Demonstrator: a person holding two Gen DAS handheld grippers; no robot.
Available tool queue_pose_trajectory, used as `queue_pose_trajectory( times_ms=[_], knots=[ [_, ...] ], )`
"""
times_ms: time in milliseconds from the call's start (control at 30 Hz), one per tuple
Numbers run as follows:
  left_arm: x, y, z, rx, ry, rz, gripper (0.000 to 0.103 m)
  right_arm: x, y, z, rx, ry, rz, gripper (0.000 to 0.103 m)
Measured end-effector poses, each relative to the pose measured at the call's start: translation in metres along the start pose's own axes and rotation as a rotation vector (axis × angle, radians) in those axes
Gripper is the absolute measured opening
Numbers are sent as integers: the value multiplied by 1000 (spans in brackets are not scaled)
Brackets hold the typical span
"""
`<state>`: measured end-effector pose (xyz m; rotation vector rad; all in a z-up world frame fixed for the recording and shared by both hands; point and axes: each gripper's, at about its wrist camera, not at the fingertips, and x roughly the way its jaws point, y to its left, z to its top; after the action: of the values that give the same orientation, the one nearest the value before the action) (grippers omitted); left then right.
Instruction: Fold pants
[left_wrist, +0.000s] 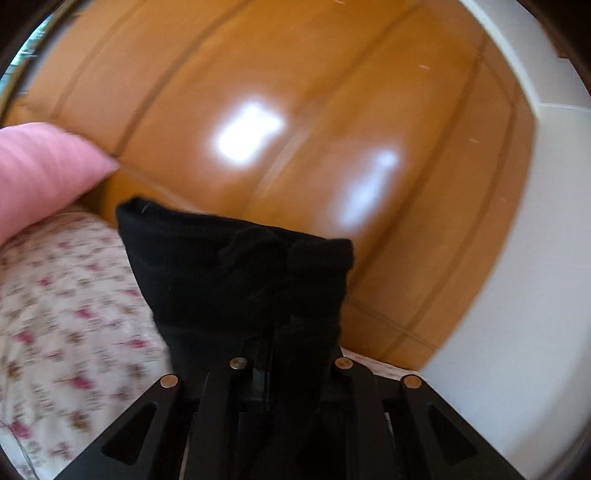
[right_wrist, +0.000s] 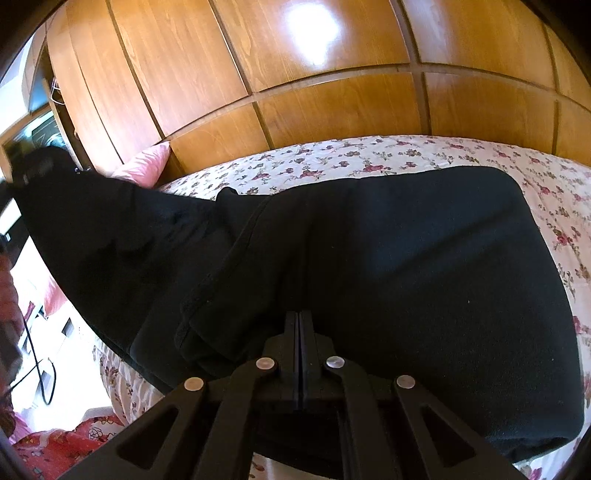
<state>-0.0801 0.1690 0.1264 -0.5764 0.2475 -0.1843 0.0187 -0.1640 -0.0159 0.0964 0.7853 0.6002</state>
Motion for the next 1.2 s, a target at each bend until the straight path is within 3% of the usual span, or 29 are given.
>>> queue_pose_trajectory(
  times_ms=[167, 267, 500, 800, 1067, 1133, 1200],
  knots=[
    [31, -57, -4, 84, 67, -171, 13, 1, 1, 0, 4, 0, -5, 4],
    [56, -87, -20, 119, 158, -265, 13, 1, 0, 1, 8, 2, -1, 4],
    [96, -127, -78, 187, 335, -367, 13, -22, -28, 6, 162, 9, 43, 3],
    [128, -163, -146, 258, 469, -387, 13, -80, -90, 8, 335, -57, -37, 3],
    [152, -167, -217, 436, 626, -292, 15, -102, -138, 3, 473, -97, -138, 6],
    [153, -165, -228, 469, 635, -280, 28, -102, -143, 1, 502, -95, -137, 6],
    [152, -169, -229, 467, 608, -335, 44, -103, -145, -2, 519, -95, -138, 7]
  ],
)
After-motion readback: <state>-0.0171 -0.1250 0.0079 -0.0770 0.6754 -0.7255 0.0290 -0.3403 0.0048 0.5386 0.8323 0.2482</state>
